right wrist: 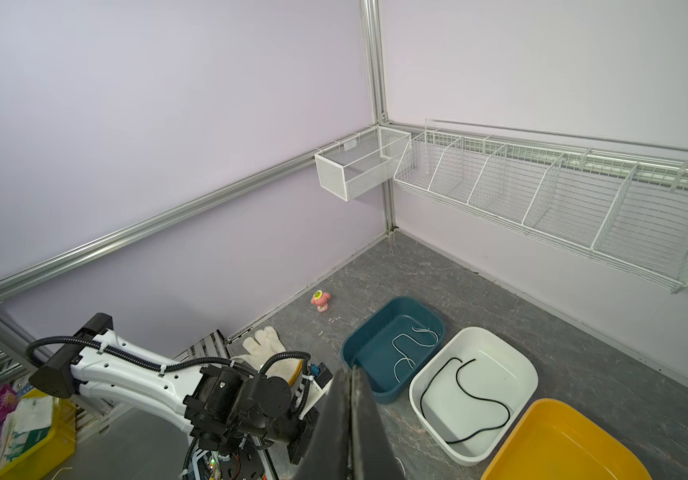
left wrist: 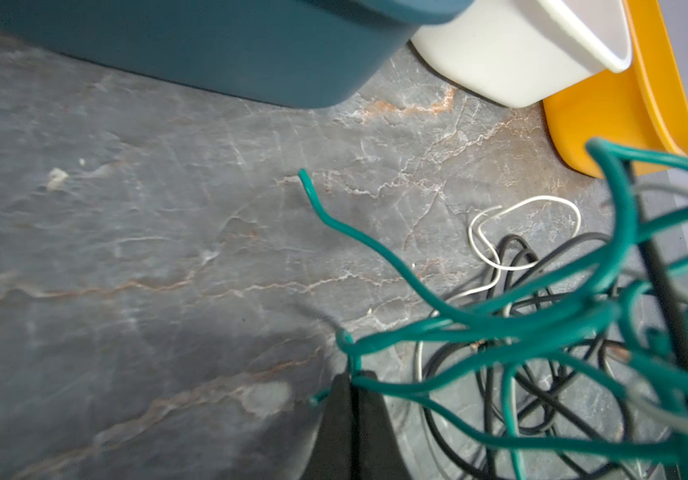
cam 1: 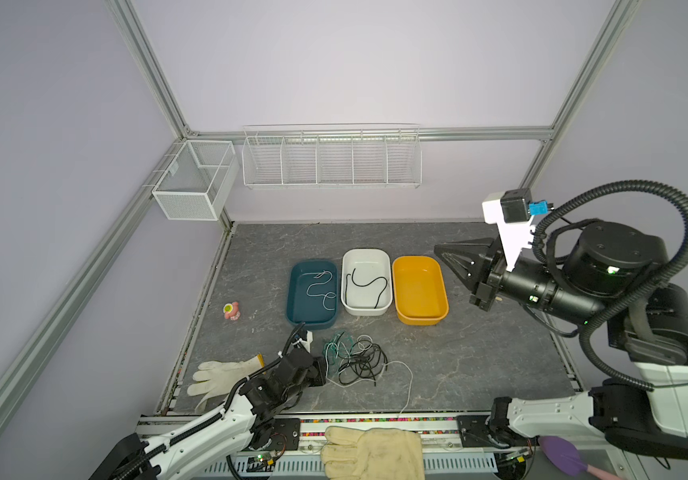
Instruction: Untangle the cables
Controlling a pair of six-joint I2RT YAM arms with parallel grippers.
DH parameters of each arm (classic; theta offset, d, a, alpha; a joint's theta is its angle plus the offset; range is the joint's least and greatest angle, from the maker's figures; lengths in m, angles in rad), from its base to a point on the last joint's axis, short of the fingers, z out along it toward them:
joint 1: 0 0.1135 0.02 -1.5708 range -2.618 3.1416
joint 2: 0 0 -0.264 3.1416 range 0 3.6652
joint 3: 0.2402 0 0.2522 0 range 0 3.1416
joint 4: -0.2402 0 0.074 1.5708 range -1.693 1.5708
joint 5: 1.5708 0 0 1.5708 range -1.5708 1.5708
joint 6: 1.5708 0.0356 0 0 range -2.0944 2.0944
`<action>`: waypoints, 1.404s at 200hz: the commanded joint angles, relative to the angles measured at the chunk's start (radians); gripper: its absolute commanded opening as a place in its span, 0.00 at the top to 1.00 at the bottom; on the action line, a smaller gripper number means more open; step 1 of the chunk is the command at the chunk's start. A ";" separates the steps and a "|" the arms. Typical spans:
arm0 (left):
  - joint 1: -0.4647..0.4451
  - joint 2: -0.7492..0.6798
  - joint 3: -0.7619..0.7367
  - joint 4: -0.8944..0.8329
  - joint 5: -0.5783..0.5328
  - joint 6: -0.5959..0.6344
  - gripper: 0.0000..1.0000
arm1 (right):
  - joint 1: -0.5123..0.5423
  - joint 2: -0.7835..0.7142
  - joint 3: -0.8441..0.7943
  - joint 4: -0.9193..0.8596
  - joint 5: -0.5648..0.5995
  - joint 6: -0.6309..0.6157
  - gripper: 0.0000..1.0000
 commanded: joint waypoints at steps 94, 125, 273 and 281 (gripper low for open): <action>-0.001 -0.043 0.026 -0.056 0.005 0.014 1.00 | 0.000 -0.170 -0.942 0.523 -0.384 0.212 0.57; 0.000 -0.057 0.016 -0.047 0.019 0.013 1.00 | 0.001 -0.083 -1.047 0.690 -0.435 0.315 0.57; 0.000 -0.166 -0.025 -0.029 0.050 0.024 1.00 | 0.055 0.291 -1.181 1.074 -0.414 0.643 0.62; 0.000 -0.170 -0.025 -0.031 0.050 0.020 1.00 | 0.055 0.292 -1.183 1.067 -0.404 0.647 0.62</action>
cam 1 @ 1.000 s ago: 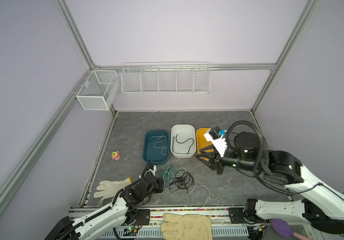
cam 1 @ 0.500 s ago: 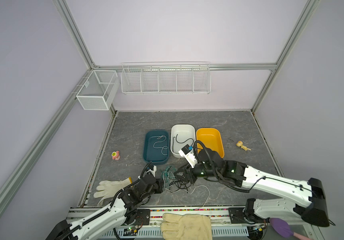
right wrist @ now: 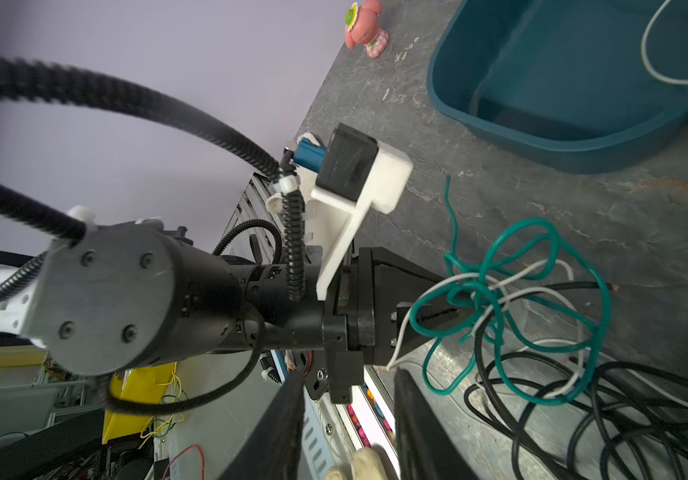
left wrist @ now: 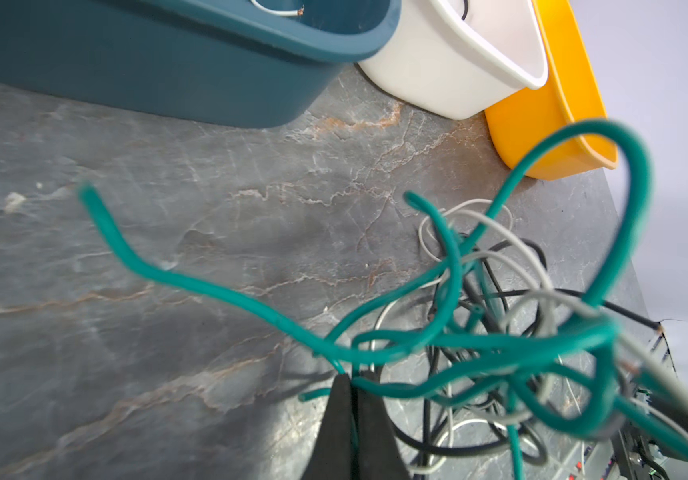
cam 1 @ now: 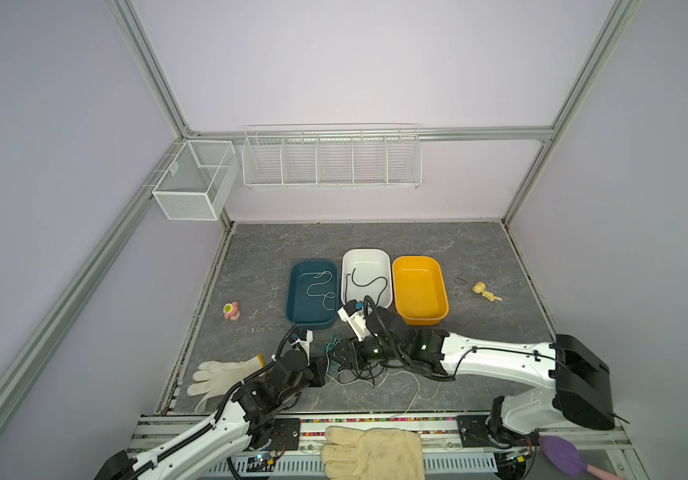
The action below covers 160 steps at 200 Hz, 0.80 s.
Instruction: Untangle the cables
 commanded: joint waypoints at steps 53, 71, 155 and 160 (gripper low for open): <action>-0.001 -0.023 -0.017 0.010 0.004 0.004 1.00 | 0.025 -0.012 -0.083 0.042 0.052 0.093 0.62; -0.001 -0.021 -0.017 0.010 0.005 0.004 1.00 | 0.042 0.006 -0.095 0.069 0.055 0.116 0.62; 0.000 -0.027 -0.018 0.010 0.010 0.003 1.00 | 0.053 0.076 -0.110 0.191 0.068 0.160 0.61; -0.001 -0.029 -0.021 0.010 0.010 0.003 1.00 | 0.052 0.080 -0.109 0.195 0.070 0.162 0.61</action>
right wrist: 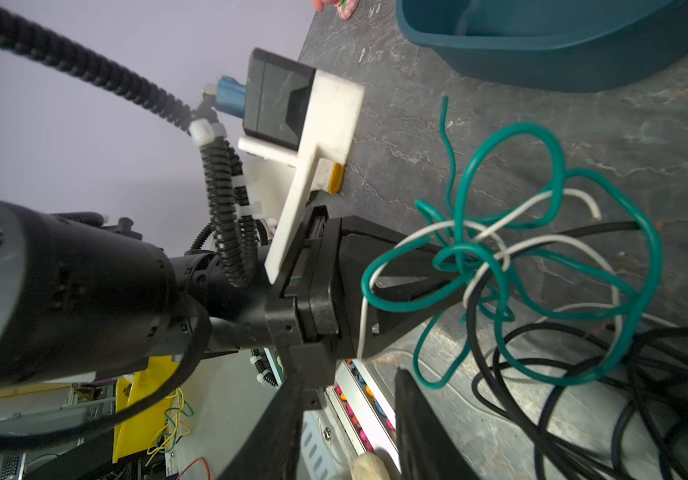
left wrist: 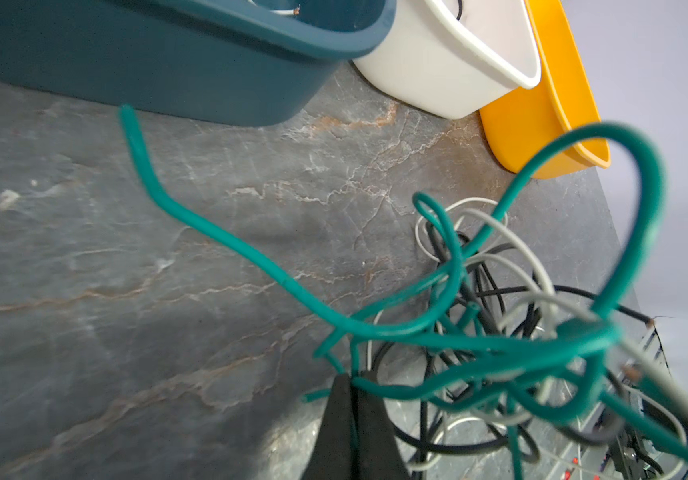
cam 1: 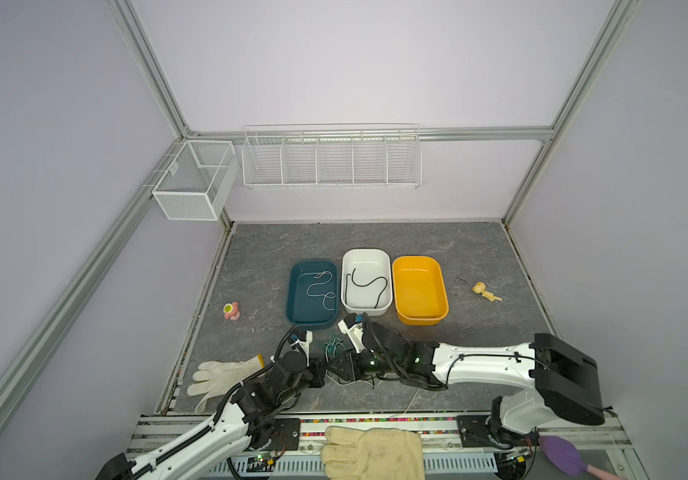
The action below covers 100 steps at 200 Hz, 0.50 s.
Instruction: Untangle the cables
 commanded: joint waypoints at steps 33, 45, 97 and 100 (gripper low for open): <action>0.000 -0.016 -0.012 0.010 0.009 0.004 1.00 | 0.004 0.054 0.018 0.048 0.028 0.033 0.63; 0.000 -0.016 -0.011 0.012 0.010 0.002 1.00 | 0.003 0.061 0.024 0.044 0.033 0.031 0.64; 0.000 -0.016 -0.015 0.019 0.017 0.003 1.00 | 0.001 0.107 0.043 0.071 0.031 0.038 0.70; 0.000 -0.016 -0.014 0.020 0.018 0.003 1.00 | 0.001 0.108 0.043 0.072 0.031 0.039 0.70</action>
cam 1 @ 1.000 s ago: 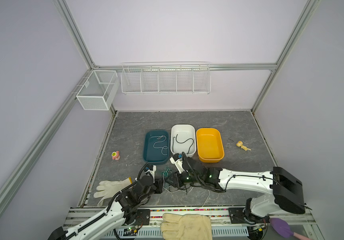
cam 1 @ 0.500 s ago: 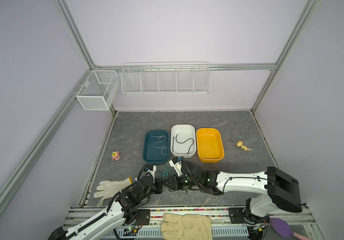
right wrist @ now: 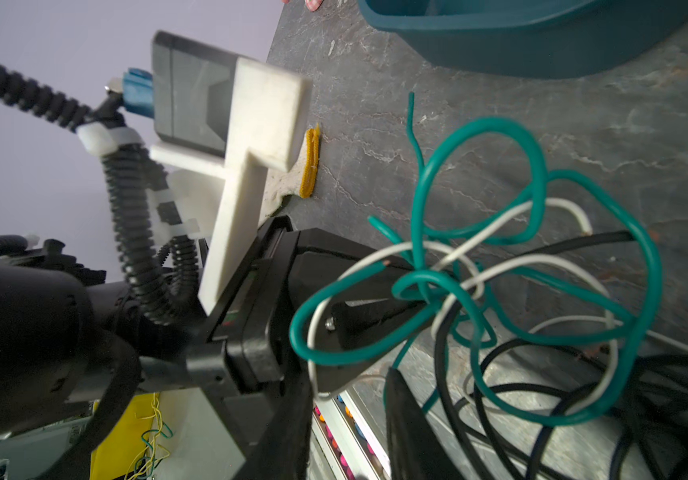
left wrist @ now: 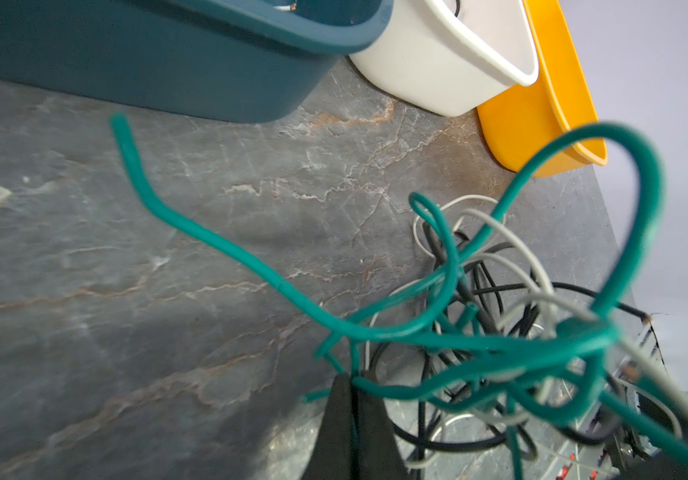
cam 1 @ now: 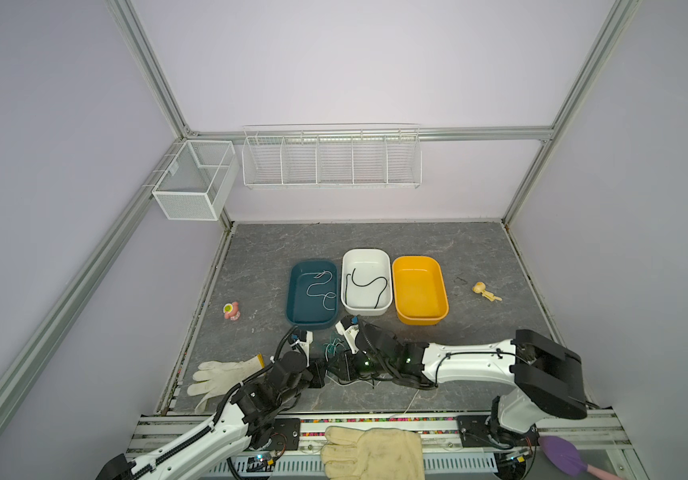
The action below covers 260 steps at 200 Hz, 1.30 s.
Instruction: Untangle the cables
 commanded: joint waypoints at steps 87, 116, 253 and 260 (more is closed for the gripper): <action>-0.001 -0.005 -0.014 0.028 0.010 0.003 1.00 | -0.001 0.043 0.053 0.062 0.018 0.023 0.86; 0.000 -0.005 -0.013 0.026 0.009 0.004 1.00 | -0.002 0.028 0.046 0.055 0.019 0.016 0.93; 0.000 0.077 -0.004 0.052 -0.003 0.001 1.00 | -0.001 -0.498 0.166 -0.440 0.159 -0.252 0.93; -0.001 0.082 -0.003 0.054 -0.003 0.001 1.00 | -0.001 -0.518 0.186 -0.469 0.164 -0.268 0.93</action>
